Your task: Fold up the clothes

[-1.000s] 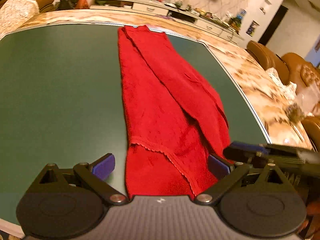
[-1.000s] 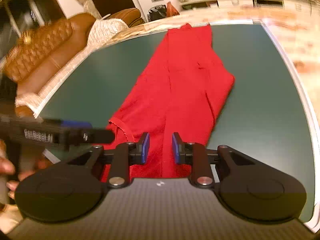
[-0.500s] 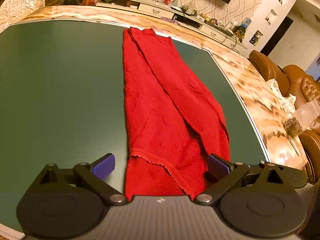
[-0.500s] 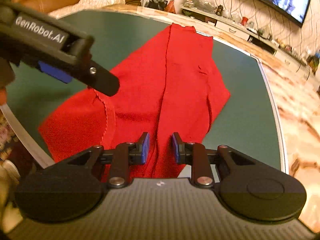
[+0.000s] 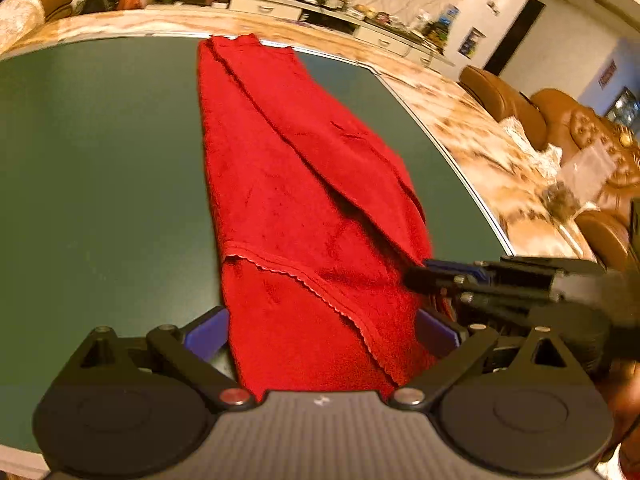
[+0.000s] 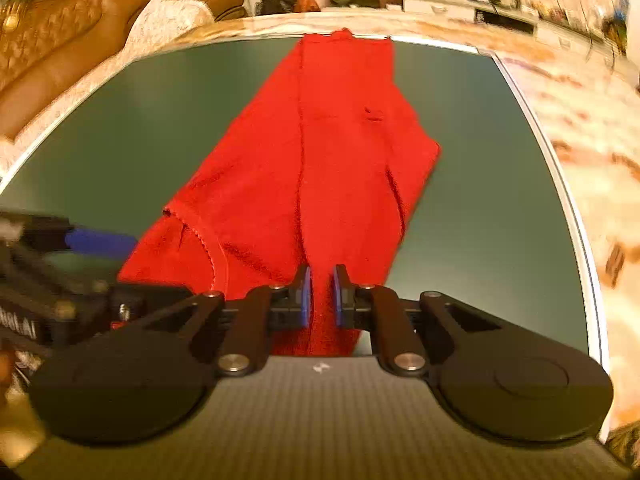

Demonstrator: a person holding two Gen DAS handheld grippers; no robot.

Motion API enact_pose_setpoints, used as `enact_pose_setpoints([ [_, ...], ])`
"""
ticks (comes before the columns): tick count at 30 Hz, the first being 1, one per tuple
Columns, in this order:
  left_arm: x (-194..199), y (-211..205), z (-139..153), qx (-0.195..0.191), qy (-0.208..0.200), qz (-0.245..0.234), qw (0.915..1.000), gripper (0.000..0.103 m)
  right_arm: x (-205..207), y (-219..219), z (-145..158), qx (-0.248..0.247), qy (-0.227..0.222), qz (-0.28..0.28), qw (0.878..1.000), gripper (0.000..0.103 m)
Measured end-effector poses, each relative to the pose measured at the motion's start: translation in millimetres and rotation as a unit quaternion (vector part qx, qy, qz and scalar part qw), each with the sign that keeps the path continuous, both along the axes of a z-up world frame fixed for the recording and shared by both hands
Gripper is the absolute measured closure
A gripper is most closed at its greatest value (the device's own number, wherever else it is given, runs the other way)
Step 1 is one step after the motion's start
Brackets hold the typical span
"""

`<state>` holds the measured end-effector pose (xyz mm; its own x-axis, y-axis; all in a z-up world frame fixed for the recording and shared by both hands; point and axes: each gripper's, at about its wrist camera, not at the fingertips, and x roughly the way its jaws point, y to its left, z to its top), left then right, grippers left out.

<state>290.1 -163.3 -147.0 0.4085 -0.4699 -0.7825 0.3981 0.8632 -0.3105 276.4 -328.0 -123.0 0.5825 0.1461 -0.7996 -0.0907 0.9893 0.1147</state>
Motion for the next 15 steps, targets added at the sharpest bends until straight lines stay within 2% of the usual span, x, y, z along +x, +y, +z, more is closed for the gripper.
enact_pose_setpoints([
  [2, -3.3, -3.9, -1.0, 0.018, -0.006, -0.007, 0.9998, 0.002, -2.0, -6.1, 1.5, 0.021, 0.001, -0.003, 1.000, 0.088],
  [4, -6.6, -4.2, -1.3, 0.019, -0.006, -0.012, 0.9997, 0.002, 0.8, -12.7, 0.3, 0.037, 0.007, -0.010, 0.999, 0.088],
  [11, -16.3, -16.9, -0.4, 0.018, -0.019, -0.047, 0.9986, 0.002, 2.9, -13.2, -0.1, 0.041, 0.015, -0.005, 0.999, 0.091],
  [15, -21.1, -28.5, -3.5, 0.038, -0.029, -0.067, 0.9966, 0.002, 4.9, -32.6, 2.9, 0.096, 0.027, -0.030, 0.995, 0.091],
])
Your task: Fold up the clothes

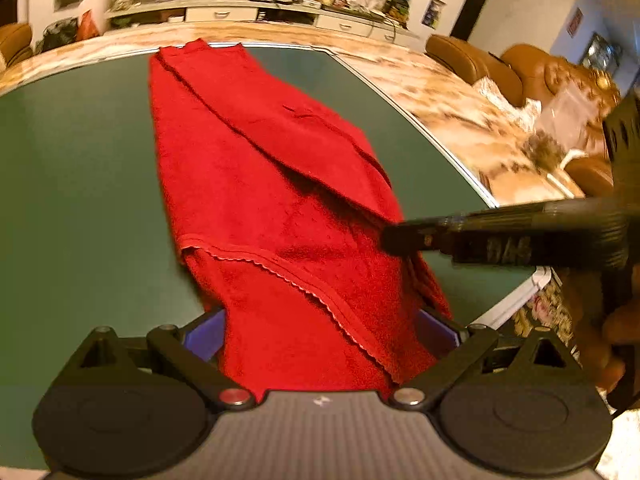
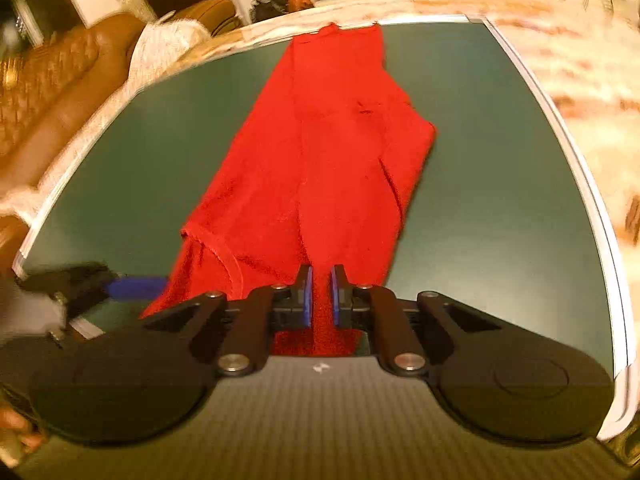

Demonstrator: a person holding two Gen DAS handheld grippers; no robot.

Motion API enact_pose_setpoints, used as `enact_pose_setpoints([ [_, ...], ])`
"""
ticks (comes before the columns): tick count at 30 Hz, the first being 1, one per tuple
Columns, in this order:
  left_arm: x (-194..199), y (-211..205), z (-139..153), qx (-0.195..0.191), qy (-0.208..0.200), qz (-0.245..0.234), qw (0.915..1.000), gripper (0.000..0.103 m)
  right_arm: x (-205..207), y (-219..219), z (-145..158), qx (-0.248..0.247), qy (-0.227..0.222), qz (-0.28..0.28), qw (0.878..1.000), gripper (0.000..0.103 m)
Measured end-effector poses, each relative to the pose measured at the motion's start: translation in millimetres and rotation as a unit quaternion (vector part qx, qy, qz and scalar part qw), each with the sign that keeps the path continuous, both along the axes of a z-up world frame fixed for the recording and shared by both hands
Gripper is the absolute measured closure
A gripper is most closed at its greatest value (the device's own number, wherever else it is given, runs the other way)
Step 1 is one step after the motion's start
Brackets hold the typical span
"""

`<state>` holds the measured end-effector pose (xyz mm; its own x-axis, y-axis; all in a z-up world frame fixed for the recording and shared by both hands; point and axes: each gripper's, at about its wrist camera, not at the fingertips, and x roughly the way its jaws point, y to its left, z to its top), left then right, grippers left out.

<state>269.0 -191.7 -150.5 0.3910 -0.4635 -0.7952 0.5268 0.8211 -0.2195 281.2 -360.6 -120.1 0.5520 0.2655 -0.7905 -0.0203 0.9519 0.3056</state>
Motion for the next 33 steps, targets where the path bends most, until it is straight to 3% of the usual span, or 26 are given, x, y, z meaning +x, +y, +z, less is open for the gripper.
enact_pose_setpoints([
  [8, -6.2, -6.7, -1.2, 0.009, -0.016, -0.011, 0.9998, 0.002, 4.4, -22.7, -4.5, 0.074, 0.020, -0.030, 0.997, 0.092],
  [13, -8.4, -6.0, 2.5, 0.007, -0.025, -0.004, 0.9996, 0.002, 1.9, -29.5, -7.8, 0.092, 0.024, -0.045, 0.994, 0.092],
  [17, -14.2, -7.1, 12.5, -0.003, -0.055, -0.010, 0.9984, 0.002, -1.5, -40.6, -11.6, 0.130, 0.027, -0.067, 0.989, 0.092],
  [21, -29.3, -11.5, 26.1, -0.031, -0.097, -0.049, 0.9936, 0.002, -3.5, -51.8, -15.2, 0.171, 0.028, -0.083, 0.981, 0.092],
  [27, -35.3, -14.8, 33.5, -0.049, -0.113, -0.072, 0.9898, 0.002, -5.5, -55.1, -18.0, 0.163, 0.028, -0.086, 0.983, 0.093],
  [33, -31.5, -31.6, 22.1, -0.071, -0.058, -0.152, 0.9842, 0.002, -2.0, -45.0, -11.8, 0.131, 0.018, -0.067, 0.989, 0.095],
])
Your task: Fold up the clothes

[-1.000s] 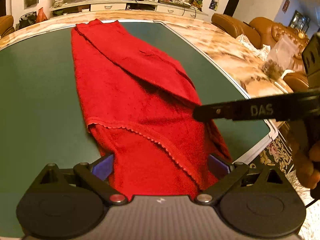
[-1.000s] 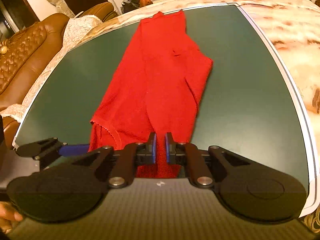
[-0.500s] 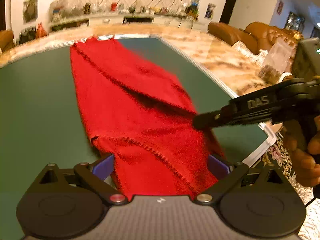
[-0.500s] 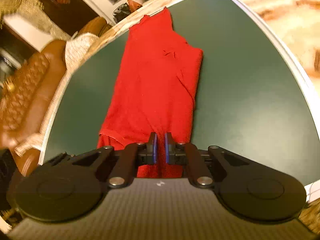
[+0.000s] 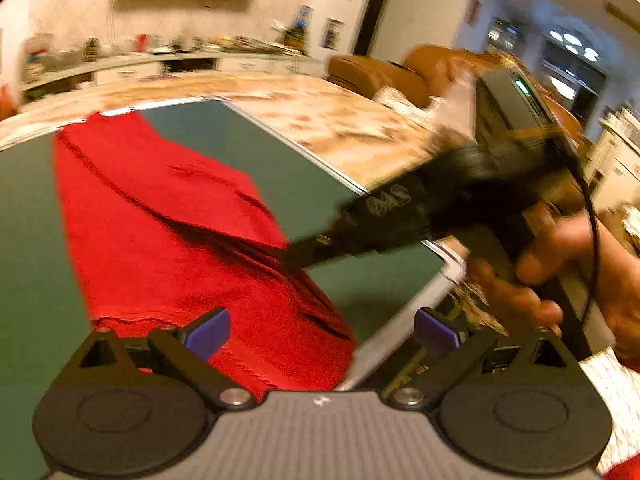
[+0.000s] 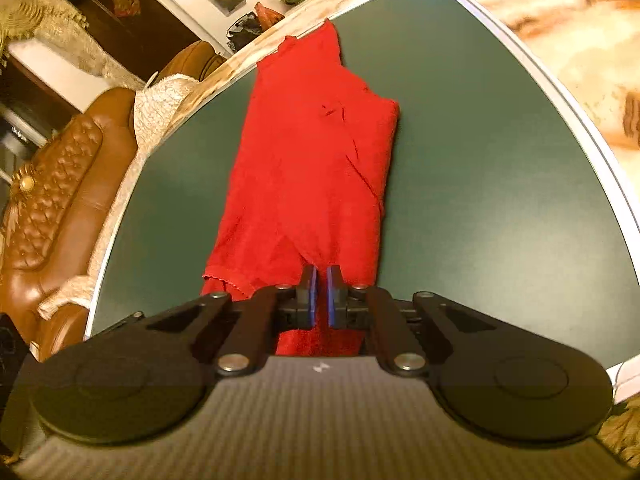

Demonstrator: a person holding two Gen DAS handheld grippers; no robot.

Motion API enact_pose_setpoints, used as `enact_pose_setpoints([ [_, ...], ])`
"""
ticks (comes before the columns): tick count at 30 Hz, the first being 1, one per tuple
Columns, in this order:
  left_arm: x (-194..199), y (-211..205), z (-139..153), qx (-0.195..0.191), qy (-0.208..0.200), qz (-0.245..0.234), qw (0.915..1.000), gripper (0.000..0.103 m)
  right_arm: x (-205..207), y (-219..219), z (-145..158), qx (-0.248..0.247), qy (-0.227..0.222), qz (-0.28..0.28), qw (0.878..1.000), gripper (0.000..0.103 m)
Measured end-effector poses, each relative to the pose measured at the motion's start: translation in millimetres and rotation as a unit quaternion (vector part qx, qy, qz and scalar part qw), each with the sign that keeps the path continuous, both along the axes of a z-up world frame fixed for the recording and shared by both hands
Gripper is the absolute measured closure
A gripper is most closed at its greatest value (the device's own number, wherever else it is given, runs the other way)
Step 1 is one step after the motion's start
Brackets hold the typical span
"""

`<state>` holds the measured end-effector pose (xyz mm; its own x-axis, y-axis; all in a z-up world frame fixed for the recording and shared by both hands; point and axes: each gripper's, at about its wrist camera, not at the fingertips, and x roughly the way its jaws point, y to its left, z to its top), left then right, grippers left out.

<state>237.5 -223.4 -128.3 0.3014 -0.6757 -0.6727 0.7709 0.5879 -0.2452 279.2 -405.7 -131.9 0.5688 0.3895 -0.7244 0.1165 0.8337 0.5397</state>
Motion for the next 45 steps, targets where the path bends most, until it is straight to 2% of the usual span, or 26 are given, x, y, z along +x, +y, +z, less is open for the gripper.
enact_pose_setpoints([
  [3, -2.2, -10.7, -6.0, -0.002, 0.012, -0.042, 0.9991, 0.002, 2.4, 12.7, 5.2, -0.048, -0.004, 0.027, 0.998, 0.094],
  [7, -2.8, -22.8, -18.5, 0.011, 0.017, -0.073, 0.9972, 0.002, 1.0, 36.5, 12.1, -0.120, -0.023, 0.074, 0.990, 0.081],
  [11, -2.4, -29.2, -29.2, 0.020, 0.025, -0.089, 0.9955, 0.002, 1.2, 60.2, 14.2, -0.200, -0.033, 0.112, 0.973, 0.080],
  [14, -0.5, -31.2, -33.9, 0.025, 0.028, -0.091, 0.9951, 0.002, 1.3, 69.3, 12.6, -0.233, -0.036, 0.125, 0.964, 0.082],
  [16, 2.3, -31.4, -35.7, 0.022, 0.033, -0.090, 0.9951, 0.002, 0.4, 70.4, 12.7, -0.236, -0.038, 0.124, 0.963, 0.093],
  [18, 5.7, -31.8, -37.7, 0.020, 0.039, -0.088, 0.9952, 0.002, -0.5, 71.1, 14.8, -0.242, -0.042, 0.121, 0.962, 0.096],
  [20, 6.9, -32.7, -38.8, 0.022, 0.038, -0.089, 0.9951, 0.002, -1.5, 68.2, 18.0, -0.236, -0.046, 0.112, 0.964, 0.096],
  [23, 6.4, -34.9, -40.1, 0.028, 0.031, -0.090, 0.9950, 0.002, -0.6, 52.2, 20.9, -0.182, -0.035, 0.088, 0.979, 0.096],
  [27, 8.8, -35.9, -41.3, 0.031, 0.030, -0.090, 0.9950, 0.002, -1.8, 41.0, 25.0, -0.138, -0.033, 0.080, 0.987, 0.096],
  [29, 10.1, -35.4, -41.7, 0.030, 0.031, -0.091, 0.9949, 0.002, -2.7, 40.8, 27.6, -0.136, -0.039, 0.087, 0.986, 0.096],
  [32, 11.9, -37.2, -41.5, 0.029, 0.033, -0.092, 0.9948, 0.002, -0.5, 49.5, 30.3, -0.145, -0.042, 0.114, 0.982, 0.096],
  [39, 18.4, -38.7, -41.4, 0.027, 0.039, -0.093, 0.9945, 0.002, 10.0, 81.6, 15.5, -0.226, -0.008, 0.186, 0.956, 0.096],
  [42, 21.4, -37.5, -40.2, 0.023, 0.038, -0.091, 0.9949, 0.002, 10.5, 88.7, 20.8, -0.257, 0.010, 0.211, 0.943, 0.089],
  [43, 21.7, -37.4, -38.8, 0.022, 0.034, -0.088, 0.9953, 0.002, 12.0, 88.6, 24.4, -0.259, 0.018, 0.216, 0.941, 0.084],
  [45, 23.3, -36.4, -30.3, 0.007, 0.024, -0.077, 0.9967, 0.002, 17.3, 83.0, 35.1, -0.243, 0.021, 0.216, 0.945, 0.078],
])
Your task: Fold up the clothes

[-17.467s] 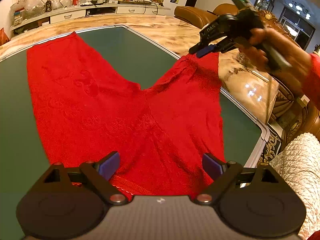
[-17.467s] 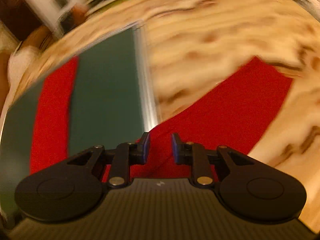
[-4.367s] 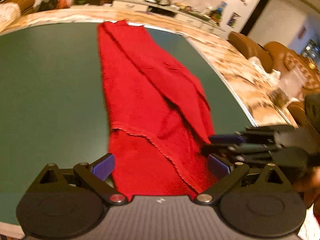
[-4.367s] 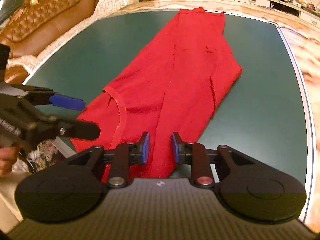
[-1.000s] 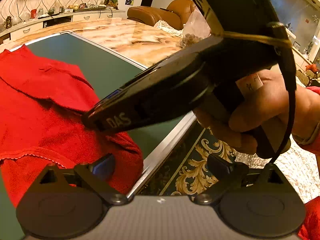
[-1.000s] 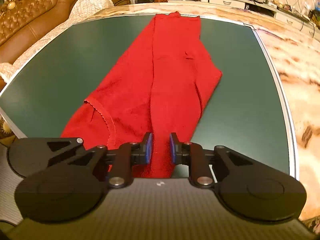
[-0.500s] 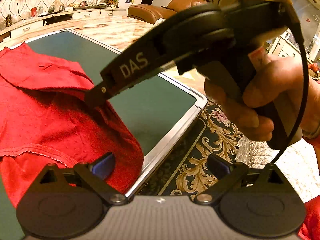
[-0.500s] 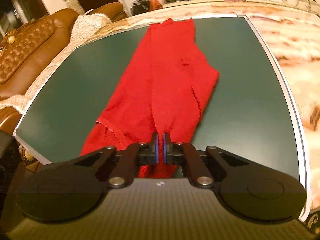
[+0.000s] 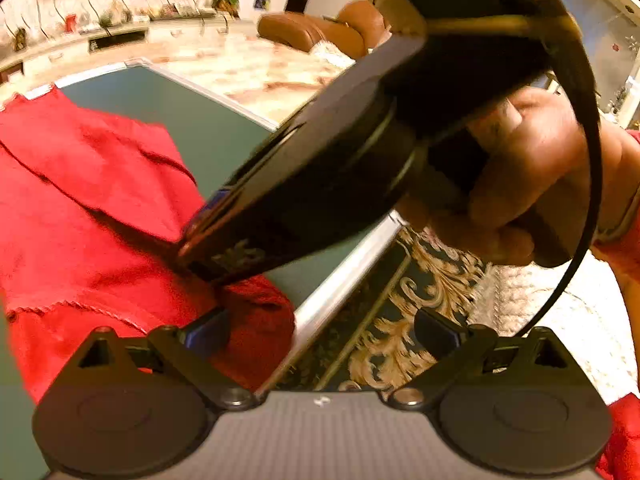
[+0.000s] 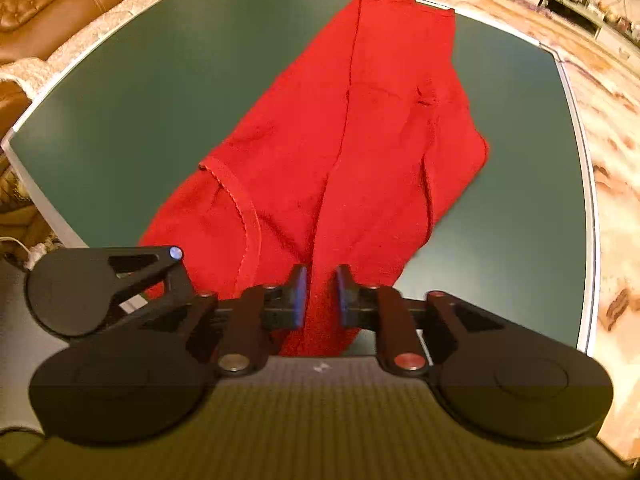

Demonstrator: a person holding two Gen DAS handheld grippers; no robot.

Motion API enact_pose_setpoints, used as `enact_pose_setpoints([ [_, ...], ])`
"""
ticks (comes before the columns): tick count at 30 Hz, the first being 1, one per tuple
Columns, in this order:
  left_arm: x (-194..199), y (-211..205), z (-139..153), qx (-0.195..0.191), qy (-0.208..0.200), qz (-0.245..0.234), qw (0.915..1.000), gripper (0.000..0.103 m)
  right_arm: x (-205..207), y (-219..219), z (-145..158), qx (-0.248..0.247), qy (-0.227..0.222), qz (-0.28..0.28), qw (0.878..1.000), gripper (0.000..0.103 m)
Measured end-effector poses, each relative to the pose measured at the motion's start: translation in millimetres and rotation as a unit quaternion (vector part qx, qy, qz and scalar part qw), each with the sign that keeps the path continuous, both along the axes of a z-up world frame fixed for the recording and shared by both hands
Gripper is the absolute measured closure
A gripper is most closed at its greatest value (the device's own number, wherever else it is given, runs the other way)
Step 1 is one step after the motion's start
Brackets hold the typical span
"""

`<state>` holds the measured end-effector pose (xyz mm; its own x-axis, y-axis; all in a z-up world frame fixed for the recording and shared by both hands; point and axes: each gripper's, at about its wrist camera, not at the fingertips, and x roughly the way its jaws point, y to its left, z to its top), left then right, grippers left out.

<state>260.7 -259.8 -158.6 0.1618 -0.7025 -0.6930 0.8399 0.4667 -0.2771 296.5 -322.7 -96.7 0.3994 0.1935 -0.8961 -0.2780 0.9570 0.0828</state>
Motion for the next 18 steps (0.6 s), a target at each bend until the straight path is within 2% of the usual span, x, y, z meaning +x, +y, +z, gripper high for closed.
enact_pose_setpoints([
  [3, 14.0, 2.7, 11.3, -0.046, 0.016, 0.011, 0.9988, 0.002, 13.6, -10.5, 21.6, 0.036, -0.036, -0.006, 0.999, 0.075],
  [5, 22.5, 0.3, 15.1, -0.060, 0.018, 0.011, 0.9980, 0.002, 35.5, -12.2, 22.8, 0.044, -0.054, -0.004, 0.998, 0.075],
  [7, 30.9, -9.9, 13.1, -0.049, 0.005, 0.007, 0.9987, 0.002, 63.4, -11.1, 13.4, 0.031, -0.055, 0.006, 0.998, 0.075],
  [10, 45.5, -22.8, 3.2, -0.042, 0.013, 0.007, 0.9990, 0.002, 93.0, -3.5, -12.8, -0.014, -0.034, 0.039, 0.999, 0.075],
  [12, 51.8, -26.9, -6.4, -0.031, 0.016, 0.014, 0.9993, 0.002, 98.9, 2.1, -29.4, -0.013, -0.027, 0.056, 0.998, 0.072],
  [14, 60.7, -30.0, -14.8, -0.031, 0.018, 0.018, 0.9992, 0.002, 95.7, 11.8, -31.0, -0.036, -0.040, 0.085, 0.995, 0.072],
  [16, 60.5, -28.5, -16.1, -0.036, 0.018, 0.018, 0.9990, 0.002, 94.8, 14.2, -30.2, -0.041, -0.032, 0.098, 0.994, 0.069],
  [18, 59.5, -28.3, -17.6, -0.035, 0.017, 0.018, 0.9991, 0.001, 98.8, 10.3, -25.8, -0.020, -0.015, 0.101, 0.995, 0.068],
])
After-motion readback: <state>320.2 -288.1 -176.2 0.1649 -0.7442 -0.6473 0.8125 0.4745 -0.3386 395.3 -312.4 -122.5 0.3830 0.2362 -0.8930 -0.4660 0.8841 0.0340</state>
